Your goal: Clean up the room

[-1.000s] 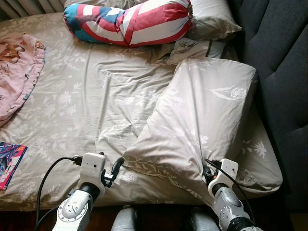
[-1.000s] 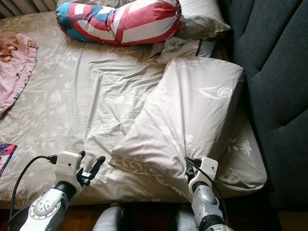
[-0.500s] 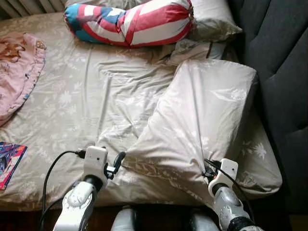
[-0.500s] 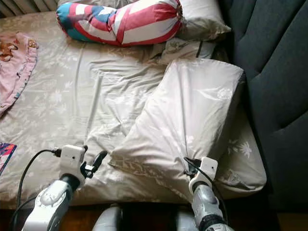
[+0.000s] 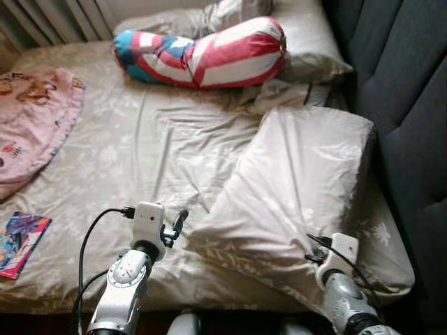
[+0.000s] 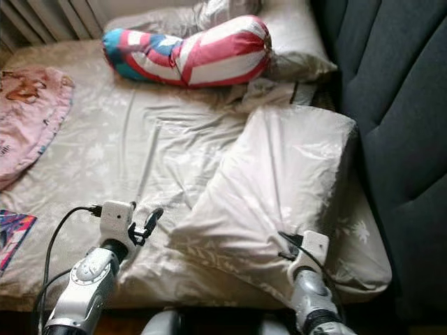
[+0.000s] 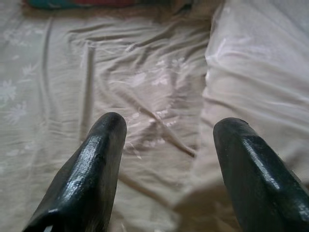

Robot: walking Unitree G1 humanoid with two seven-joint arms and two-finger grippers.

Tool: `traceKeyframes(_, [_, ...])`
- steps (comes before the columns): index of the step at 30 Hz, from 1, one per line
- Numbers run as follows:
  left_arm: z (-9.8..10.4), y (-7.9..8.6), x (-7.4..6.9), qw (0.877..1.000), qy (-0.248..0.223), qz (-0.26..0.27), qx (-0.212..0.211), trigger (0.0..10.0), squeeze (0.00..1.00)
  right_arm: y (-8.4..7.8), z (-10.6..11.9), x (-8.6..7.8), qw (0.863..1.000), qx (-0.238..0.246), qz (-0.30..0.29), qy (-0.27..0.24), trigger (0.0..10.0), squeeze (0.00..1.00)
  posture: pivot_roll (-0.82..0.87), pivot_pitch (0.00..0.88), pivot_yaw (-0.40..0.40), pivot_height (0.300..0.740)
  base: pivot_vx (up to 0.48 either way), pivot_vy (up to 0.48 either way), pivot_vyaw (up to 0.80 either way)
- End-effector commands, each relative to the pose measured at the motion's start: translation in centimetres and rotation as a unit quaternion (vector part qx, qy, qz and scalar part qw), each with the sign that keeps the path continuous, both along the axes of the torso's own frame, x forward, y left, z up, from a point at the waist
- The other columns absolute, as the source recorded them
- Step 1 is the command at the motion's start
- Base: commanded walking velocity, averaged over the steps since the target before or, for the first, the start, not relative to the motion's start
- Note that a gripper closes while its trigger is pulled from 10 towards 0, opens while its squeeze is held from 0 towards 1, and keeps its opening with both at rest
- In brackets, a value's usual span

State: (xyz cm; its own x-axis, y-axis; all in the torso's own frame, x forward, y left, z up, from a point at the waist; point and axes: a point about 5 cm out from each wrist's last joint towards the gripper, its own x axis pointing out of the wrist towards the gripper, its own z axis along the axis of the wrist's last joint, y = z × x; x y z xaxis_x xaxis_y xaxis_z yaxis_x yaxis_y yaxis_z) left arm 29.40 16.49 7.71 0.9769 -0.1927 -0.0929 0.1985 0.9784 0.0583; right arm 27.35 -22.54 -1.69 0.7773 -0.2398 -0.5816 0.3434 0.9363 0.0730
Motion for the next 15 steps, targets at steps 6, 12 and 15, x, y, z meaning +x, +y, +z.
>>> traceKeyframes(6, [-1.1,0.5,0.0,1.0,0.013,0.015,0.0,10.0,0.0,-8.8,3.0,-1.2,0.987,-0.102,-0.124,-0.021,0.0,0.0,-0.1,0.044,0.047,0.675,0.0,0.0,0.0])
traceKeyframes(12, [-1.6,0.7,0.3,1.0,0.015,0.017,-0.001,10.0,0.0,-12.0,5.0,-1.5,0.975,-0.14,-0.169,-0.031,0.0,0.0,-0.11,0.036,0.048,0.675,0.0,0.0,0.0])
traceKeyframes(15, [-1.8,0.7,0.3,1.0,0.014,0.019,-0.002,10.0,0.0,-12.6,5.4,-1.6,0.97,-0.152,-0.188,-0.037,0.0,0.0,-0.1,0.04,0.051,0.675,0.0,0.0,0.0])
